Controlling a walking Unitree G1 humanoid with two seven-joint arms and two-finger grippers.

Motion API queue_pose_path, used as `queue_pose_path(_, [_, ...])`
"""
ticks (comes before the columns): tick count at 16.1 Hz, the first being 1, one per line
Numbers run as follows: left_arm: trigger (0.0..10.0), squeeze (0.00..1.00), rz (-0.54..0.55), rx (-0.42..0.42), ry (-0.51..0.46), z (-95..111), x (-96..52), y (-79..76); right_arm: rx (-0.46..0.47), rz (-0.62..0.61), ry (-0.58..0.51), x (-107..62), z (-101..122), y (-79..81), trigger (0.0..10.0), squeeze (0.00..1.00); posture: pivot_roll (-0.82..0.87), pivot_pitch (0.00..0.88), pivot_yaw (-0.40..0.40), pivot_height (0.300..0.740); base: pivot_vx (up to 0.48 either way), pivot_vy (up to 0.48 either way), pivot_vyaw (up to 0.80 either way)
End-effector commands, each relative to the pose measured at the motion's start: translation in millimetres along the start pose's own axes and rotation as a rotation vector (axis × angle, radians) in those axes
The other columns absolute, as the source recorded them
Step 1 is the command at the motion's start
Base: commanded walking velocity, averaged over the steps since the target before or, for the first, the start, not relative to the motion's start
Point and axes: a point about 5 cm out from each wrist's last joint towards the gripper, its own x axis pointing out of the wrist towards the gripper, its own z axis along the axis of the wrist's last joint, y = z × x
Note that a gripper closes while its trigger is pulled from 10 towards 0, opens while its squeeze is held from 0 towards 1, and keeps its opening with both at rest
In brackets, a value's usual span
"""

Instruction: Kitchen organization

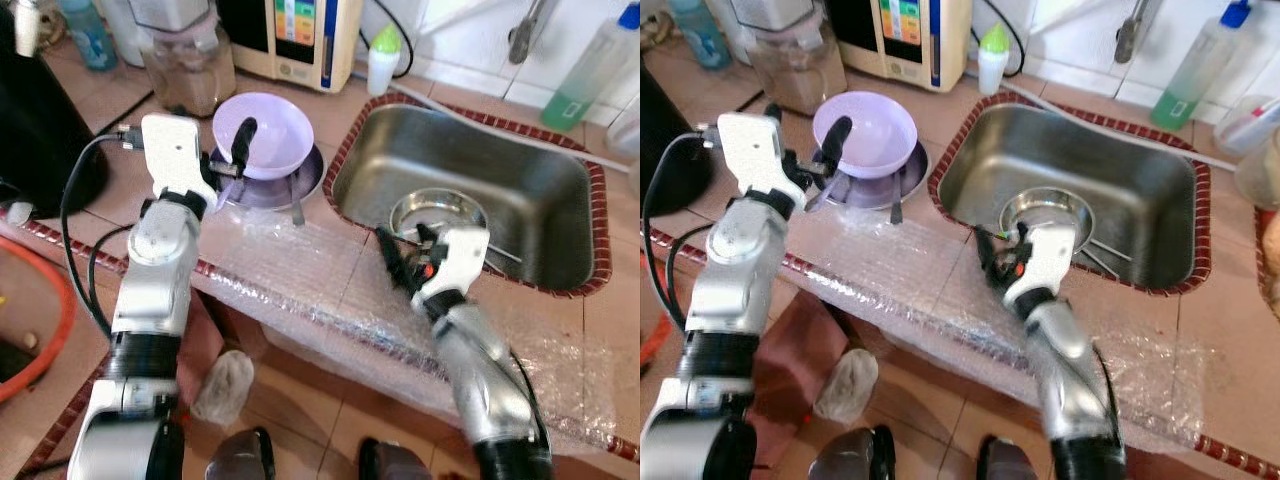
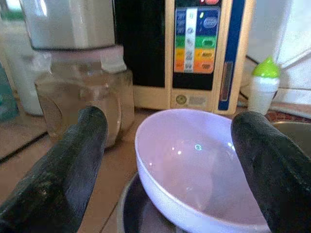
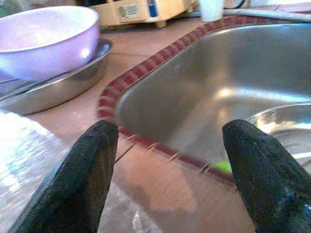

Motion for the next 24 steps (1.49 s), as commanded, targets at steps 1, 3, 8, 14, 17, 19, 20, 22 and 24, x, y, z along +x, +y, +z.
queue_pose_path(1, [10.0,0.0,0.021,-0.031,0.049,-4,5.1,3.8,-0.015,0.027,0.062,-5.7,-9,10.4,10.0,0.0,-0.05,0.214,0.039,0.74,0.0,0.0,0.0])
queue_pose_path(3, [10.0,0.0,0.053,-0.074,0.097,-6,14.1,9.6,-0.087,0.033,0.019,-6.1,1,13.8,10.0,0.0,-0.06,0.203,0.047,0.74,0.0,0.0,0.0])
queue_pose_path(8, [10.0,0.0,0.003,-0.124,0.197,-16,19.6,2.7,-0.164,0.046,-0.139,14.6,47,15.9,10.0,0.0,-0.04,0.176,0.05,0.74,0.0,0.0,0.0])
queue_pose_path(14, [0.0,0.0,-0.04,-0.209,0.259,-24,18.6,-2.3,-0.123,0.298,-0.178,24.2,68,50.5,10.0,0.0,-0.03,0.16,0.052,0.74,0.0,0.0,0.0])
queue_pose_path(17, [0.0,0.0,-0.023,-0.262,0.272,-25,18.1,1.3,-0.126,0.285,-0.152,23.1,64,45.9,10.0,0.0,-0.03,0.156,0.052,0.74,0.0,0.0,0.0])
queue_pose_path(19, [0.0,0.0,-0.01,-0.271,0.272,-25,18.6,5.4,-0.148,0.277,-0.125,22.6,58,45.5,10.0,0.0,-0.02,0.151,0.052,0.74,0.0,0.0,0.0])
queue_pose_path(20, [0.0,0.0,-0.007,-0.277,0.271,-25,19.3,5.8,-0.165,0.282,-0.117,23.1,56,47.5,10.0,0.0,-0.02,0.149,0.052,0.74,0.0,0.0,0.0])
queue_pose_path(22, [0.0,0.0,0.002,-0.284,0.27,-25,20.7,7.2,-0.162,0.283,-0.11,25.6,54,49.1,10.0,0.0,-0.02,0.147,0.051,0.74,0.0,0.0,0.0])
queue_pose_path(24, [0.0,0.0,0.007,-0.285,0.27,-25,21.0,8.4,-0.147,0.296,-0.103,26.2,52,49.9,10.0,0.0,-0.02,0.144,0.051,0.74,0.0,0.0,0.0])
